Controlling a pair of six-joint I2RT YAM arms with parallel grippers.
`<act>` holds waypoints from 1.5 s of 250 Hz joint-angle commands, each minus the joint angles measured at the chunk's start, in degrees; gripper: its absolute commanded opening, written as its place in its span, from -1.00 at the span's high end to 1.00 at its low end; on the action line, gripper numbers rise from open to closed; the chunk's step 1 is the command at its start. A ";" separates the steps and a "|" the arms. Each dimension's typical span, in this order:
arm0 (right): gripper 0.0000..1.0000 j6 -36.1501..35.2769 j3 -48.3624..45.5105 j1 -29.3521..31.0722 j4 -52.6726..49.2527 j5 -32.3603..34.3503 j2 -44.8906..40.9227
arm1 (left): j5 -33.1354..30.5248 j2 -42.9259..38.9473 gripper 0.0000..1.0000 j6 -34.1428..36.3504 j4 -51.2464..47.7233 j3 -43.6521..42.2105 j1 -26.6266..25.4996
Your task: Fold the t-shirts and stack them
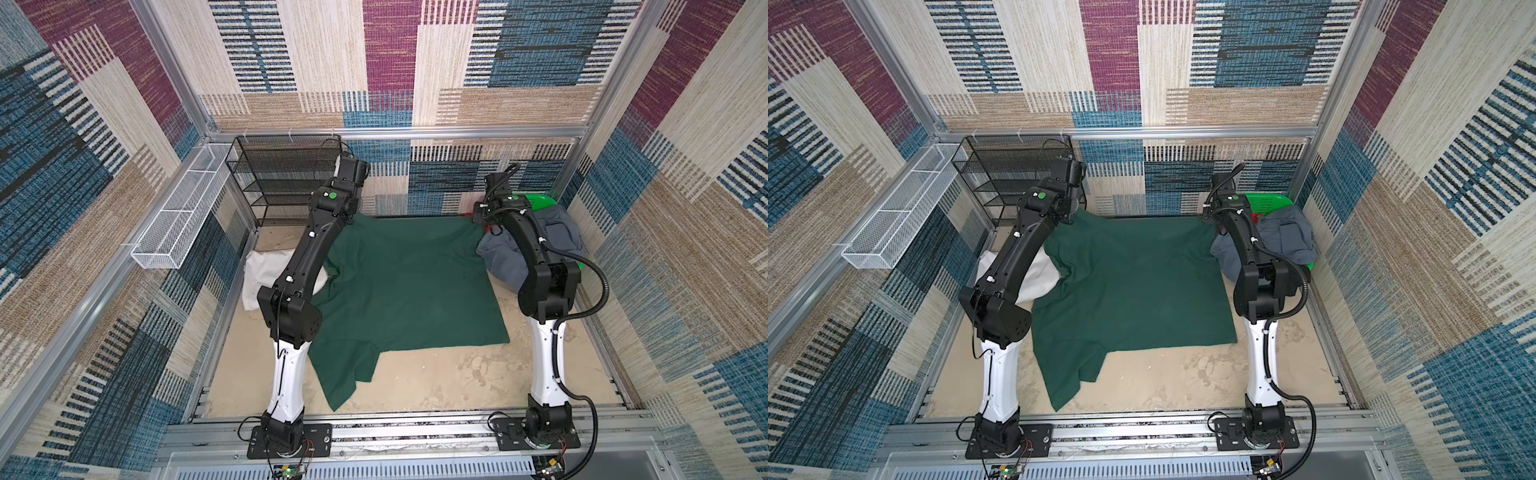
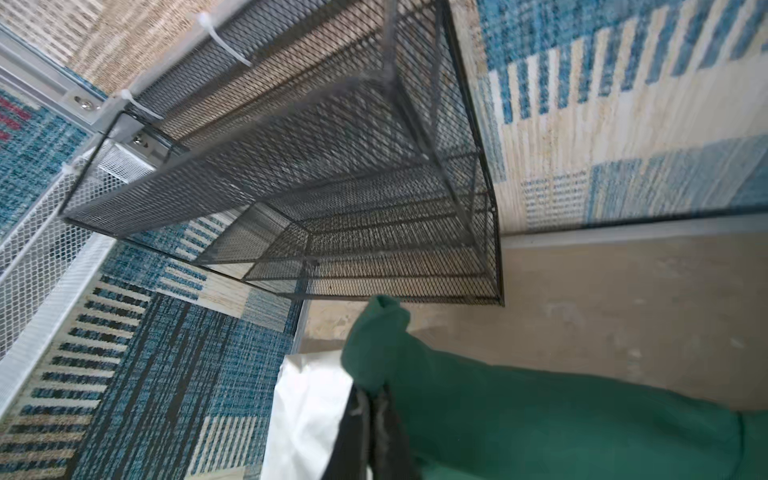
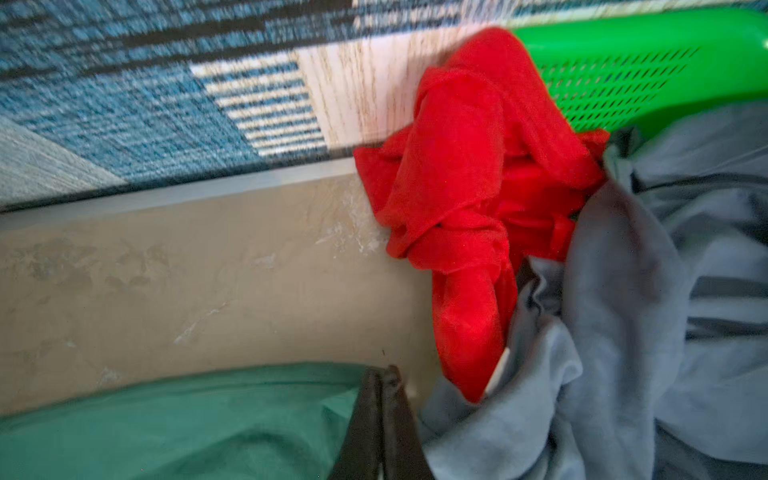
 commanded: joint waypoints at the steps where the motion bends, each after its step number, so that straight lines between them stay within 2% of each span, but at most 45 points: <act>1: 1.00 0.62 -2.66 -0.12 2.92 -0.32 -2.41 | -0.29 -1.80 1.00 -4.24 1.18 -5.34 -0.06; 59: 1.00 0.97 -12.42 -0.12 6.62 -1.46 -7.22 | 3.38 -4.89 1.00 -11.90 -0.68 -16.78 -1.08; 121: 1.00 3.24 -30.86 -0.12 15.73 -4.45 -16.65 | 5.44 -12.44 1.00 -17.01 3.19 -31.37 -1.04; 201: 1.00 5.05 -45.01 -0.12 22.50 -4.54 -24.56 | 11.35 -23.74 1.00 -24.92 7.02 -49.58 -1.17; 249: 1.00 7.17 -49.80 -0.12 25.41 -6.98 -25.86 | 15.57 -27.47 1.00 -28.86 8.43 -57.78 -1.37; 375: 1.00 8.34 -55.78 -0.12 27.33 -9.15 -28.68 | 20.22 -31.15 1.00 -33.51 8.84 -66.23 -3.91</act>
